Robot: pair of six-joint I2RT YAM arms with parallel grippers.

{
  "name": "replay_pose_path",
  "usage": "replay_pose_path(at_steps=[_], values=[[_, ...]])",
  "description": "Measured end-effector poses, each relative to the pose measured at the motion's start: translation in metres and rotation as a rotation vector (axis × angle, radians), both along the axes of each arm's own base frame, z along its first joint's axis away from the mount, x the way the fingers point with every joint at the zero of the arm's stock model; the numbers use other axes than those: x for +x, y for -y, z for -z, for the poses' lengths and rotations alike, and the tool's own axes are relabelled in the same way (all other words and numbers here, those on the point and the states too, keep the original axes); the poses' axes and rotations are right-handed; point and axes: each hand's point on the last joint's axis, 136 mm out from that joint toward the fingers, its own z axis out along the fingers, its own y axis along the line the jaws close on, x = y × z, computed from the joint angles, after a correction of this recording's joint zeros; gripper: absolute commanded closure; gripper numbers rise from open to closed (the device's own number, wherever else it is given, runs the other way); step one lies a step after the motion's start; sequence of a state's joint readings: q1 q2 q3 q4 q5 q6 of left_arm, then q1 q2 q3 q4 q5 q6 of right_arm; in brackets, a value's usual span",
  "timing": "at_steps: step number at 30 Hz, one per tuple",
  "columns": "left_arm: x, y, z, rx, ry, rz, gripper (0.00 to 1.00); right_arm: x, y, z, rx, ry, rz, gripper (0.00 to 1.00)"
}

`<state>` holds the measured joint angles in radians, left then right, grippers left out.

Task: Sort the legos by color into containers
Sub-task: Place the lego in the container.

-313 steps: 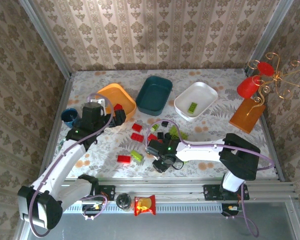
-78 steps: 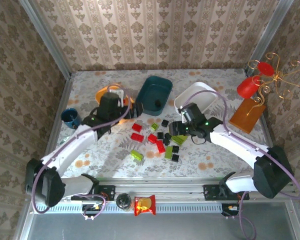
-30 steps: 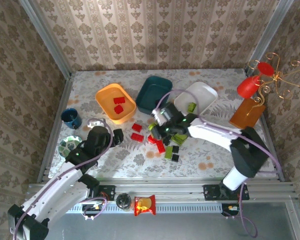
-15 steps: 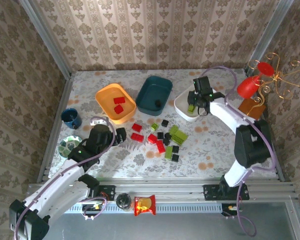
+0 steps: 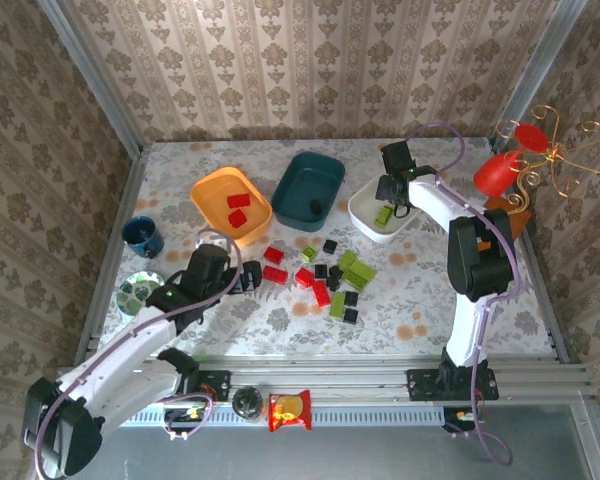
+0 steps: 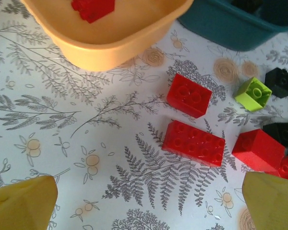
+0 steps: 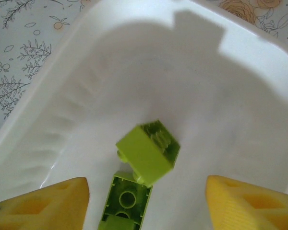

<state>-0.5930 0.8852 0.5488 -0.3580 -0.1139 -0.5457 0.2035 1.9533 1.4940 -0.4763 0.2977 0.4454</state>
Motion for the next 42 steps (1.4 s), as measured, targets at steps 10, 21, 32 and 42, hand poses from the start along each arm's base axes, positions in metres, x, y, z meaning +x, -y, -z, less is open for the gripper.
replay_pose_path(at_steps=[10,21,32,42], values=[[0.045,0.039,0.001,0.079,-0.114,0.14,0.02,-0.034,-0.041,-0.049,0.04,0.101,-0.104,0.27],[0.071,0.081,0.053,0.292,-0.228,0.28,0.16,-0.079,-0.059,-0.055,0.061,0.119,-0.172,0.26],[0.082,0.076,0.095,0.443,-0.302,0.278,0.33,-0.085,-0.058,-0.089,0.088,0.209,-0.176,0.26],[0.08,0.082,0.099,0.453,-0.297,0.298,0.56,-0.087,-0.058,-0.085,0.088,0.203,-0.173,0.26]])
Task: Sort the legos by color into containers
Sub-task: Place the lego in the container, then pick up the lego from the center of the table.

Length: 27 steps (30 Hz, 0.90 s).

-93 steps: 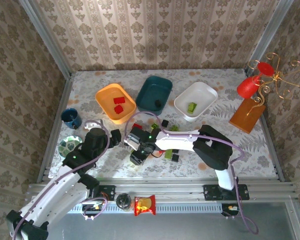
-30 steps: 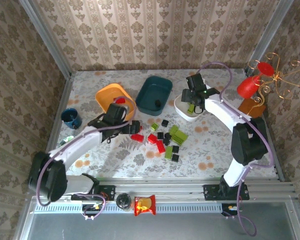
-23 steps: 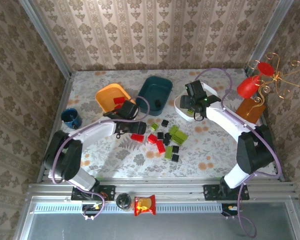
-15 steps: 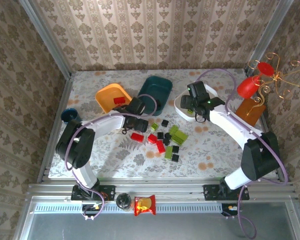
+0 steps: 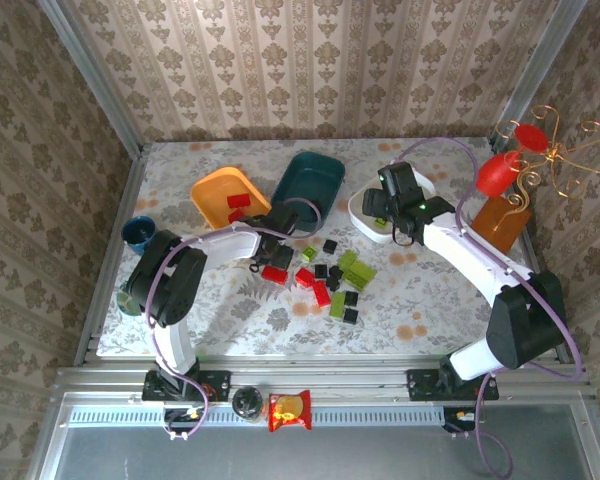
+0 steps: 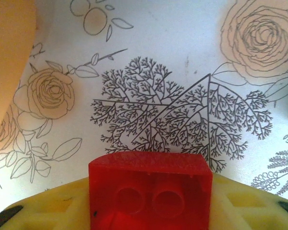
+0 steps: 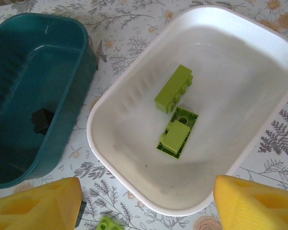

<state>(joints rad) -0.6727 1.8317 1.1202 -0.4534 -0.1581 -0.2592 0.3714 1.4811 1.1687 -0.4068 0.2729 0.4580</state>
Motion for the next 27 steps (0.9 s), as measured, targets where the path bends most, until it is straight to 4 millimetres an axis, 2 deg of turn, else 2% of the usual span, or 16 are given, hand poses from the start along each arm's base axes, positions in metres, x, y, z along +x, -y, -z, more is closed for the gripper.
replay_pose_path(at_steps=[3,7,9,12,14,16,18,22,27], values=[[0.001,0.001,-0.001,-0.003,0.005,0.001,0.61,0.0,0.0,0.0,0.003,0.0,0.003,0.26],[0.003,-0.001,-0.01,-0.01,0.032,-0.003,0.61,-0.001,0.0,0.0,0.011,0.001,0.009,0.26],[0.005,-0.004,-0.029,-0.032,0.075,-0.015,0.62,-0.002,0.0,0.002,0.013,-0.001,0.007,0.26],[0.018,-0.014,-0.075,-0.099,0.18,-0.058,0.62,-0.004,-0.001,0.004,0.018,-0.006,0.003,0.26],[0.03,-0.03,-0.102,-0.135,0.25,-0.113,0.62,-0.004,-0.001,0.006,0.021,-0.011,0.001,0.26],[0.045,-0.052,-0.12,-0.159,0.304,-0.186,0.62,-0.006,-0.001,0.009,0.021,-0.018,-0.001,0.26],[0.059,-0.074,-0.126,-0.166,0.33,-0.257,0.62,-0.007,-0.002,0.012,0.019,-0.024,-0.004,0.26],[0.083,-0.116,-0.112,-0.135,0.319,-0.385,0.62,-0.01,-0.004,0.016,0.02,-0.032,-0.007,0.26],[0.114,-0.139,-0.098,-0.127,0.299,-0.467,0.59,-0.02,-0.011,0.013,0.036,-0.03,-0.035,0.26]])
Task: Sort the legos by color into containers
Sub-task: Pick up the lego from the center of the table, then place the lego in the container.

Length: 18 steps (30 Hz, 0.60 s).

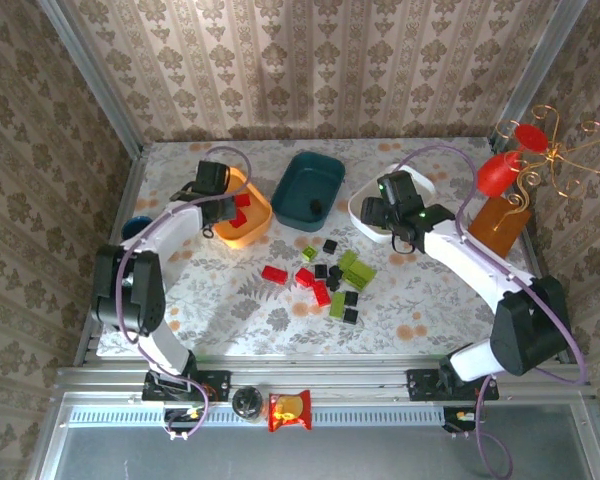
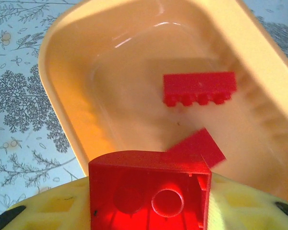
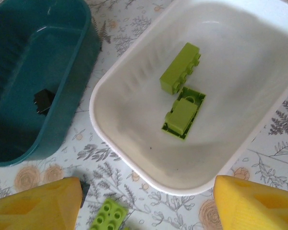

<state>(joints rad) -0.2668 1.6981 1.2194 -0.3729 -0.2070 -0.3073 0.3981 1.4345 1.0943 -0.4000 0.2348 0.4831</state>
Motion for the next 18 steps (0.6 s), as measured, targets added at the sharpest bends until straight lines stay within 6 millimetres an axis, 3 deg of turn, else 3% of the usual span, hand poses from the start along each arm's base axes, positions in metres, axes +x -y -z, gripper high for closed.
replay_pose_path(at_steps=[4,7,10,14,18], values=[[0.023,-0.005,-0.001,-0.02,0.011,-0.025,0.53,-0.013,-0.011,0.001,0.021,-0.007,-0.048,0.26],[0.036,-0.004,-0.006,-0.036,0.024,-0.03,0.35,-0.027,-0.021,0.003,0.032,-0.019,-0.091,0.25],[0.04,-0.002,-0.009,-0.058,0.03,-0.028,0.18,-0.038,-0.031,0.008,0.051,-0.039,-0.136,0.25],[0.039,0.001,-0.017,-0.093,0.043,-0.028,0.11,-0.052,-0.041,0.022,0.072,-0.089,-0.186,0.25],[0.033,0.011,-0.055,-0.139,0.117,0.002,0.0,-0.066,-0.052,0.034,0.081,-0.136,-0.236,0.25]])
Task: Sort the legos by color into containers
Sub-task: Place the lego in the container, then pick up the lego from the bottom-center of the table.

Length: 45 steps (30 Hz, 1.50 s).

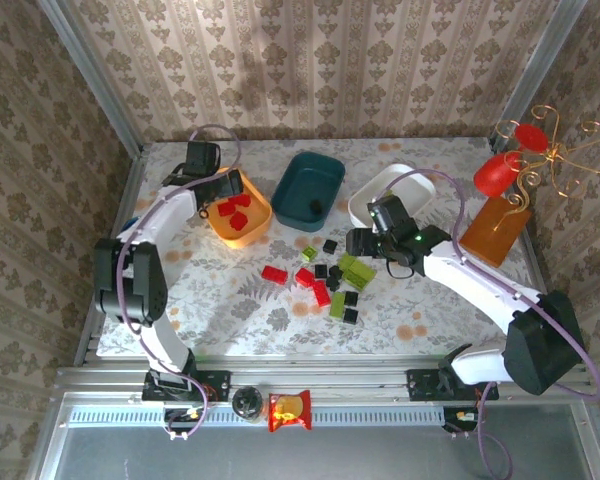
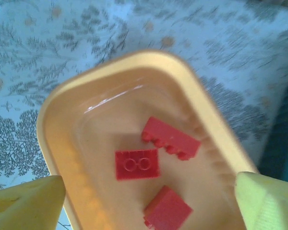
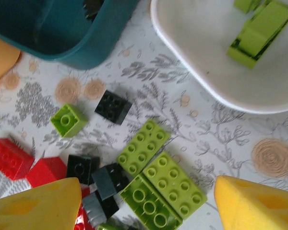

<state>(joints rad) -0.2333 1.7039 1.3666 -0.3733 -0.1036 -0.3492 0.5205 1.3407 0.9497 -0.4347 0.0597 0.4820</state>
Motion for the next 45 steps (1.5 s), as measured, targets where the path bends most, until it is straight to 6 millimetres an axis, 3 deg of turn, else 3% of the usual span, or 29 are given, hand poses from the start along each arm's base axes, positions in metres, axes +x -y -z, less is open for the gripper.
replay_pose_path(at_steps=[6,10,17,21,26,31,39,45], values=[[-0.041,0.032,-0.083,-0.115,0.201,0.105,0.0,-0.043,-0.029,0.029,-0.014,-0.098,-0.139,0.23],[-0.071,0.051,-0.099,-0.178,0.261,0.179,0.0,-0.082,-0.04,0.054,-0.064,-0.19,-0.237,0.22],[-0.129,0.08,-0.051,-0.188,0.186,0.299,0.0,-0.134,-0.036,0.088,-0.147,-0.316,-0.3,0.22],[-0.164,0.086,-0.027,-0.198,0.156,0.344,0.0,-0.139,-0.034,0.095,-0.155,-0.34,-0.288,0.23],[-0.189,0.08,-0.011,-0.222,0.152,0.335,0.0,-0.136,-0.037,0.1,-0.158,-0.343,-0.285,0.25],[-0.195,0.076,0.0,-0.23,0.132,0.314,0.0,-0.135,-0.031,0.116,-0.213,-0.375,-0.268,0.3],[-0.196,0.074,0.003,-0.234,0.126,0.294,0.0,-0.131,-0.019,0.122,-0.277,-0.368,-0.222,0.38],[-0.197,0.073,0.008,-0.234,0.115,0.288,0.0,-0.128,-0.019,0.117,-0.27,-0.345,-0.216,0.27]])
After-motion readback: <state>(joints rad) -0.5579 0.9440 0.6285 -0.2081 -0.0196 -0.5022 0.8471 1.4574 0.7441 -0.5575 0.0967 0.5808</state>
